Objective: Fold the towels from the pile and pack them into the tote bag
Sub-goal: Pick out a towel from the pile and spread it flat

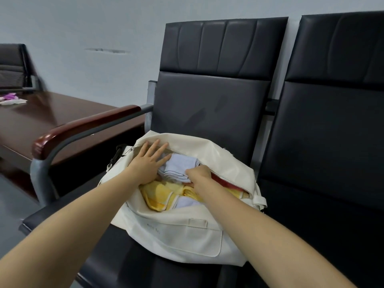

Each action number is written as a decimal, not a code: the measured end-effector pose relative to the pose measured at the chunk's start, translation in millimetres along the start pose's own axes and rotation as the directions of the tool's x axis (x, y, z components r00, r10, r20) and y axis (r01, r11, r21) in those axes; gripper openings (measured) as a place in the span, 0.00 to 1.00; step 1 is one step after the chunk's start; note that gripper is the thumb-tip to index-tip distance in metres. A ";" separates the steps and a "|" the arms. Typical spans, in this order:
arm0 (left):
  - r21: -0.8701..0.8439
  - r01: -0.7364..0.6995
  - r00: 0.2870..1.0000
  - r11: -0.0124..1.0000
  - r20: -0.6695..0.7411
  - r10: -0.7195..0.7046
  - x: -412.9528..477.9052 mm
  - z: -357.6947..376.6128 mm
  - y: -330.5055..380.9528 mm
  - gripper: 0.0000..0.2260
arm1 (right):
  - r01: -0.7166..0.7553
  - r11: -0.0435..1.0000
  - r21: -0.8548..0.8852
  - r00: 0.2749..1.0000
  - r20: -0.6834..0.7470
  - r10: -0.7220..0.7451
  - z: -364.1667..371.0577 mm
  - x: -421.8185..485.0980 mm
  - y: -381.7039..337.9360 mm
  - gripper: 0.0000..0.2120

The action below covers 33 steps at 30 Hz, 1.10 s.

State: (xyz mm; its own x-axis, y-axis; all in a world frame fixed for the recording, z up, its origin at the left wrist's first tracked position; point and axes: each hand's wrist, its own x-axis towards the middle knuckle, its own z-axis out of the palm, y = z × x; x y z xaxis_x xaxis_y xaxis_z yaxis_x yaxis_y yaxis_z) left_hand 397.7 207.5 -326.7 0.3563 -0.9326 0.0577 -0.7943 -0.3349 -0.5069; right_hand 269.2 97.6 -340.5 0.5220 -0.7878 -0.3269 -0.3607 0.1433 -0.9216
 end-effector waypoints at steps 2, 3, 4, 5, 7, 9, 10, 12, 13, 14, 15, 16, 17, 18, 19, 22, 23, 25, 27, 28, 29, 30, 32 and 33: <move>-0.003 -0.002 0.984 1.000 -0.179 0.001 -1.5 2.4 4.7 0.33 | 0.080 0.968 -0.237 0.992 -0.075 -0.100 -4.4 -14.0 2.5 0.28; 0.013 -0.008 0.979 1.000 -0.203 0.011 -2.0 2.2 4.9 0.33 | 0.165 0.878 -0.450 0.975 -0.058 -0.213 -7.7 -23.8 4.4 0.28; 0.019 -0.016 0.984 1.000 -0.179 0.019 -2.9 2.9 4.9 0.30 | 0.268 0.709 -0.652 0.937 0.005 -0.349 -10.9 -33.0 6.7 0.26; 0.049 -0.006 0.991 0.999 -0.133 0.012 -4.1 3.7 4.4 0.28 | 0.366 0.520 -0.772 0.877 0.100 -0.470 -13.7 -37.6 9.9 0.24; 0.093 -0.041 0.989 0.995 -0.141 0.054 -3.4 6.5 3.8 0.24 | 0.486 0.269 -0.832 0.796 0.294 -0.530 -14.7 -37.0 16.2 0.25; 0.138 -0.055 0.991 0.989 -0.113 0.071 -3.7 8.4 3.3 0.23 | 0.530 0.262 -0.807 0.819 0.407 -0.404 -11.1 -27.0 19.0 0.28; 0.136 -0.026 0.995 0.990 -0.091 0.038 -3.3 7.7 -0.1 0.21 | 0.549 0.267 -0.792 0.822 0.452 -0.348 -8.4 -22.0 18.7 0.29; 0.129 0.011 0.990 0.992 -0.140 0.007 -1.9 10.1 -5.6 0.21 | 0.570 0.286 -0.771 0.819 0.503 -0.277 -0.8 -10.5 16.4 0.27; 0.131 0.050 0.990 0.990 -0.137 -0.032 1.3 11.3 -5.4 0.22 | 0.574 0.293 -0.765 0.818 0.515 -0.256 2.8 -4.7 14.8 0.26; 0.148 0.072 0.995 0.986 -0.083 -0.061 2.8 11.3 -2.2 0.24 | 0.571 0.297 -0.765 0.820 0.521 -0.236 5.8 -0.9 13.4 0.24; 0.170 0.091 0.996 0.981 -0.012 -0.090 1.7 8.0 1.6 0.24 | 0.559 0.299 -0.773 0.829 0.517 -0.214 7.2 0.1 12.5 0.22; 0.163 0.088 0.995 0.983 0.040 -0.096 0.2 6.5 5.0 0.23 | 0.553 0.294 -0.779 0.833 0.515 -0.202 7.7 0.6 12.9 0.22; 0.153 0.077 0.993 0.985 0.074 -0.089 -2.2 2.0 8.9 0.23 | 0.550 0.296 -0.781 0.835 0.512 -0.201 6.2 -0.7 14.3 0.23; 0.136 0.060 0.993 0.989 0.094 -0.073 -4.1 2.0 11.4 0.23 | 0.549 0.309 -0.777 0.836 0.508 -0.208 3.0 -2.9 16.2 0.23; 0.103 0.040 0.993 0.994 0.108 -0.051 -6.3 -1.4 14.5 0.23 | 0.551 0.320 -0.770 0.834 0.506 -0.220 -2.2 -7.9 16.2 0.23; -0.068 0.038 0.979 0.997 0.205 -0.023 -18.8 -18.5 23.6 0.24 | 0.553 0.297 -0.778 0.833 0.513 -0.207 -18.4 -26.0 14.8 0.20; -0.145 0.043 0.970 0.988 0.245 -0.007 -23.9 -24.4 28.4 0.24 | 0.551 0.297 -0.780 0.834 0.513 -0.201 -23.9 -33.4 14.0 0.20; -0.333 0.039 0.962 0.942 0.266 0.054 -34.9 -37.8 39.5 0.21 | 0.538 0.294 -0.790 0.843 0.504 -0.187 -37.7 -49.2 11.6 0.18; -0.490 0.047 0.965 0.870 0.246 0.086 -44.9 -53.4 51.0 0.17 | 0.509 0.320 -0.799 0.861 0.478 -0.175 -59.1 -67.2 9.2 0.17; -0.536 0.063 0.966 0.842 0.244 0.083 -50.3 -65.5 56.4 0.16 | 0.496 0.332 -0.802 0.868 0.462 -0.181 -73.1 -78.0 6.9 0.17; -0.568 0.083 0.968 0.819 0.241 0.069 -56.2 -78.7 62.0 0.16 | 0.483 0.347 -0.804 0.876 0.444 -0.191 -89.6 -91.6 3.1 0.18; -0.599 0.099 0.972 0.794 0.230 0.052 -61.7 -91.8 68.2 0.15 | 0.471 0.363 -0.804 0.882 0.421 -0.212 -108.0 -104.0 0.8 0.18; -0.687 0.107 0.984 0.719 0.177 0.023 -70.3 -116.9 85.1 0.11 | 0.455 0.393 -0.799 0.887 0.365 -0.283 -151.5 -133.7 -2.9 0.18; -0.732 0.097 0.989 0.675 0.147 0.017 -74.9 -130.0 96.9 0.08 | 0.440 0.426 -0.790 0.890 0.321 -0.324 -175.2 -148.3 -1.3 0.18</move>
State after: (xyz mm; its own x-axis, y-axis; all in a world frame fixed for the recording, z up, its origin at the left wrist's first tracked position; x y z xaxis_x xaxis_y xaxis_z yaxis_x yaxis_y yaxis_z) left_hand 230.2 227.4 -268.3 0.4112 -0.9082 -0.0780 -0.8614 -0.4151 0.2928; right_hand 56.9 109.3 -254.1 0.8295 -0.5553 -0.0594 -0.5348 -0.7591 -0.3712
